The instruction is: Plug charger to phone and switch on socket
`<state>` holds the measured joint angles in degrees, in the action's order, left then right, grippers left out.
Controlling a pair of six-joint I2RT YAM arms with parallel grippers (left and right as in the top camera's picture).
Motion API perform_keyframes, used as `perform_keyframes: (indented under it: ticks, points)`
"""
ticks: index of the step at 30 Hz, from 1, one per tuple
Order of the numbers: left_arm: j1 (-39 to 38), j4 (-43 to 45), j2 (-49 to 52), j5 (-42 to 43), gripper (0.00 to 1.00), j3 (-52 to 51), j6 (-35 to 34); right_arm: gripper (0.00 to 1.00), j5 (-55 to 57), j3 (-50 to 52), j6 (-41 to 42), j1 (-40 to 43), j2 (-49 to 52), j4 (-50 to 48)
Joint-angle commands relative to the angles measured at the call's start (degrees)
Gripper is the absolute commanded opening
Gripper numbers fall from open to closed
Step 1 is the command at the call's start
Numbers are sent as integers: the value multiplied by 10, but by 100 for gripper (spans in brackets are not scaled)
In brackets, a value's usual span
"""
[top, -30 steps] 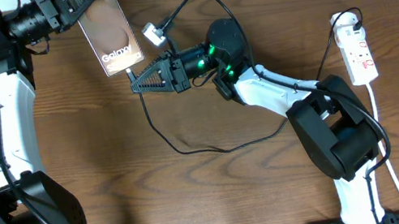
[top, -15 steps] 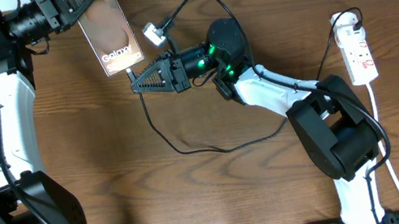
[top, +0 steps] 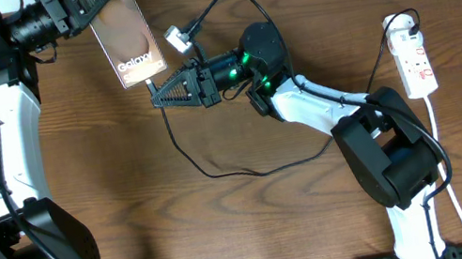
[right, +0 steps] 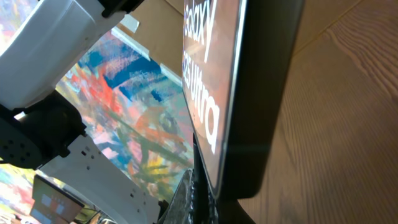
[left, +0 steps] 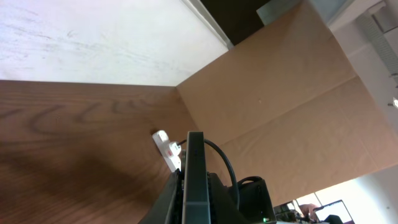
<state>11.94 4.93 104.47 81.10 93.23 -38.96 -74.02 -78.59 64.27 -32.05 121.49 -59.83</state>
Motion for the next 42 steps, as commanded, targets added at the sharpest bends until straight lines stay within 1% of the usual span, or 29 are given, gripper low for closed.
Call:
perform_keyframes:
  ticks: [1, 16, 21, 42]
  points:
    - [2, 3, -6, 19, 7, 3, 0, 1, 6, -2, 4, 0, 2, -5]
    - [2, 4, -6, 23, 8, 3, 7, 1, 21, -2, 20, 1, 2, -5]
    - [2, 3, -6, 37, 8, 3, 27, 1, 32, -2, 30, 1, 2, -6]
    - [2, 3, -6, 37, 7, 3, 23, 1, 54, -2, 30, 1, 2, -7]
